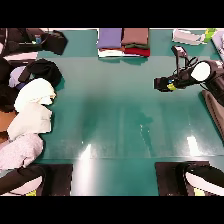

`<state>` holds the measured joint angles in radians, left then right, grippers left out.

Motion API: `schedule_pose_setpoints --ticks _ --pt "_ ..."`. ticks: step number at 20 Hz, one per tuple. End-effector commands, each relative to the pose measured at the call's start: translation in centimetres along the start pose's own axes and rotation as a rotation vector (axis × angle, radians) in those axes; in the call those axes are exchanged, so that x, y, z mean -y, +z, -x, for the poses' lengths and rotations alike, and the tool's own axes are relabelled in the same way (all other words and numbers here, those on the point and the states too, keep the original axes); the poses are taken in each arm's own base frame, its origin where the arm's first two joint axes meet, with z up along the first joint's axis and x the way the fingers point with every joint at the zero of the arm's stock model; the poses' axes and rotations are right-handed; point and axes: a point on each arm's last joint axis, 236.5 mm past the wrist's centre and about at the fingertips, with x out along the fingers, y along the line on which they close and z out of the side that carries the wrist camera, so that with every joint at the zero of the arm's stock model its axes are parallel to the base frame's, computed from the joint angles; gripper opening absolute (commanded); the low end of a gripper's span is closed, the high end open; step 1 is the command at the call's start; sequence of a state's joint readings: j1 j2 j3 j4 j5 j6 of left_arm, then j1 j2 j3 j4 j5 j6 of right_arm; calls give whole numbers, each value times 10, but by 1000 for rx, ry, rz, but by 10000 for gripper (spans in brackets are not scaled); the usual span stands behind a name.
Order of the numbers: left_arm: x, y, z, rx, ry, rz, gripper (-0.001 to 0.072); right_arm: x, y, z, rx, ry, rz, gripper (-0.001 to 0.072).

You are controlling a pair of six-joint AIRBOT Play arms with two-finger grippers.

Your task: Fold the shirts.

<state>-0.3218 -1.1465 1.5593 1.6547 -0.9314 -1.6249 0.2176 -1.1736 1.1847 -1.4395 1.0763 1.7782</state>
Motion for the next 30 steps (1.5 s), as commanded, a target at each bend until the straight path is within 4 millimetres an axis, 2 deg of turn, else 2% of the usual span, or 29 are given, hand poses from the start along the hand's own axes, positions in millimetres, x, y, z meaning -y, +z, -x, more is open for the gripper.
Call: schedule_pose_setpoints --ticks 1,5,9,11,13,17,18,19,20,21,22,24,26,27,29,30 --pt "-90 -49 -51 -159 182 95 631 0 0 0 -1 1 1 19" --pt "-153 -128 -128 -338 264 166 631 0 -1 -1 -4 -1 1 19" --pt "-189 -194 -188 -417 294 202 631 0 -3 -1 -11 -2 1 19" --pt "-197 -217 -207 -434 297 216 631 0 -3 -1 -11 -2 1 19" --pt "-198 -230 -220 -442 294 215 631 0 -3 -1 -10 -2 1 19" --pt "-198 -241 -228 -459 292 216 600 0 -2 -1 -6 -2 1 19" --pt "-198 -241 -226 -469 293 220 499 0 -1 -1 -1 -1 2 19" --pt "-198 -241 -222 -493 294 222 168 -1 2 0 9 1 2 19" --pt "-199 -235 -217 -507 297 225 37 -2 7 3 22 4 3 19" --pt "-200 -221 -210 -503 301 224 30 -4 14 8 41 9 6 19" --pt "-203 -198 -201 -465 309 220 29 -9 25 18 73 18 20 19" --pt "-203 -118 -168 -297 317 187 28 -20 52 47 148 38 54 19" --pt "-190 -29 -107 -105 316 132 28 -33 79 86 234 58 93 19" --pt "-176 12 -67 -9 309 84 29 -38 91 106 279 69 103 19" --pt "-141 64 8 133 281 14 28 -49 113 147 373 89 118 18" --pt "-120 78 43 175 256 -10 28 -54 121 166 419 101 124 18"
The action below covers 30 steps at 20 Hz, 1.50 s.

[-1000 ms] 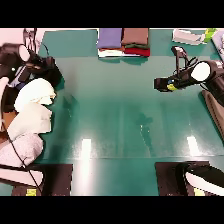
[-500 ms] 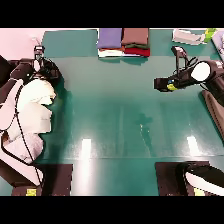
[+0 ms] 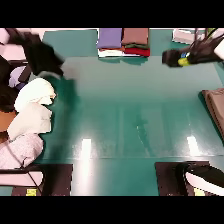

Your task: Fold the shirts.

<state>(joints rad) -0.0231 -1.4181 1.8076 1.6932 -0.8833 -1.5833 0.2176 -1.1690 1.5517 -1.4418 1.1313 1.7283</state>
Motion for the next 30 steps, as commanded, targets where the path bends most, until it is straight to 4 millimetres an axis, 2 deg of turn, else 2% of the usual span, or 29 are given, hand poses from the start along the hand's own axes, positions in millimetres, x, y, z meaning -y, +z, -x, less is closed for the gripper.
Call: schedule_pose_setpoints --ticks 1,3,4,6,8,11,14,15,16,17,18,19,20,21,23,25,28,30 --pt "27 64 139 202 -70 -81 29 -18 52 60 163 34 37 19" --pt "55 62 188 215 -150 -108 28 -25 72 93 247 49 45 19" --pt "71 56 201 201 -195 -126 29 -26 79 108 285 52 45 18" --pt "118 33 216 133 -323 -177 28 -28 89 135 345 57 48 18" --pt "178 8 222 75 -484 -224 29 -24 95 156 392 50 42 18" --pt "280 -54 217 -57 -703 -319 29 -13 92 170 417 26 26 18" --pt "378 -138 219 -238 -906 -419 32 -1 81 174 412 1 9 18" --pt "403 -159 222 -277 -956 -451 89 4 77 173 406 -10 1 18" --pt "425 -177 224 -305 -995 -466 426 9 72 171 397 -22 -7 18" --pt "438 -187 222 -314 -1008 -473 639 14 67 170 390 -33 -17 18" --pt "441 -190 215 -313 -998 -479 642 19 63 169 384 -44 -25 18" --pt "433 -185 201 -297 -954 -489 642 24 59 168 378 -54 -33 18" --pt "415 -174 181 -291 -886 -485 642 28 56 167 372 -64 -40 18" --pt "391 -164 160 -303 -811 -458 642 32 53 165 365 -71 -46 18" --pt "331 -150 111 -357 -662 -391 642 34 48 161 352 -75 -49 18" --pt "264 -154 73 -462 -533 -297 642 35 45 155 340 -72 -53 18" --pt "175 -174 33 -589 -374 -162 642 38 39 141 319 -72 -62 18" --pt "134 -203 15 -668 -297 -81 642 41 33 132 297 -76 -67 19"
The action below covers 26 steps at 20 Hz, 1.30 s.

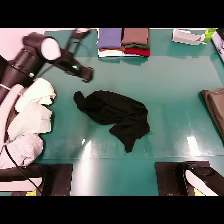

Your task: Fold the shirts.

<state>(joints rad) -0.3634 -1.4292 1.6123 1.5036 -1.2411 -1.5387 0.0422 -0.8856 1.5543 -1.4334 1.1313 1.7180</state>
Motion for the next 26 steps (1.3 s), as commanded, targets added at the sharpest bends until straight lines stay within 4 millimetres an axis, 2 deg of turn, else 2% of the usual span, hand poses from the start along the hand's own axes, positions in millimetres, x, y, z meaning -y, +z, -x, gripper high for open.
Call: schedule_pose_setpoints --ticks 1,3,5,8,10,13,14,15,16,20,23,26 --pt "-81 -51 -24 -129 81 203 642 4 -13 -11 -28 -7 -9 18" --pt "-90 -79 -54 -181 87 231 642 6 -18 -18 -36 -9 -12 18" --pt "-83 -97 -86 -226 48 261 642 9 -24 -24 -49 -12 -16 18" --pt "-68 -103 -123 -251 -30 327 642 12 -35 -31 -77 -18 -26 18" --pt "-52 -101 -139 -254 -103 386 642 13 -38 -33 -87 -21 -28 18" --pt "-48 -106 -154 -269 -117 406 641 16 -50 -42 -139 -30 -31 19" --pt "-49 -106 -155 -266 -115 406 576 18 -58 -47 -177 -36 -32 18" --pt "-50 -104 -155 -260 -114 405 261 21 -70 -54 -229 -45 -35 18" --pt "-50 -100 -153 -249 -115 385 24 24 -83 -59 -285 -55 -37 19" --pt "-58 -75 -130 -232 -98 287 30 36 -146 -73 -572 -95 -36 18" --pt "-67 -53 -111 -202 -65 246 30 25 -199 -83 -774 -70 29 19" --pt "-71 -45 -101 -173 -44 231 29 18 -271 -91 -922 -51 52 19"
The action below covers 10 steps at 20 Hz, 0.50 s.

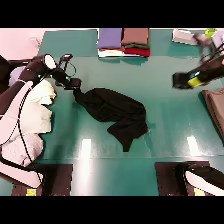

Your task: Fold the shirts.

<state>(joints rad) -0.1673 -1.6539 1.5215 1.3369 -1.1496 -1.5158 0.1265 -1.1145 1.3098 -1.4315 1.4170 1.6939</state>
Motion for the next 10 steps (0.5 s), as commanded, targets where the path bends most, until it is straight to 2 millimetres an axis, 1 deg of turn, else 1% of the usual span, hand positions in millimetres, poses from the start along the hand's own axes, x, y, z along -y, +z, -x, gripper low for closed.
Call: schedule_pose_setpoints --ticks 1,2,3,4,6,7,10 --pt "-4 7 15 19 30 -31 30 -16 -60 -60 -200 40 24 24" --pt "-5 7 15 18 34 -32 30 -24 -76 -74 -243 83 -3 171" --pt "-5 7 15 18 34 -32 30 -30 -93 -89 -291 123 -32 402" --pt "-4 7 15 21 34 -31 30 -35 -110 -101 -343 151 -60 440" --pt "-4 8 15 21 34 -32 30 -41 -131 -123 -403 173 -93 439" --pt "-4 7 15 20 34 -31 30 -47 -140 -133 -418 183 -92 439" --pt "-5 6 15 16 34 -31 30 -68 -156 -154 -453 198 -53 438"
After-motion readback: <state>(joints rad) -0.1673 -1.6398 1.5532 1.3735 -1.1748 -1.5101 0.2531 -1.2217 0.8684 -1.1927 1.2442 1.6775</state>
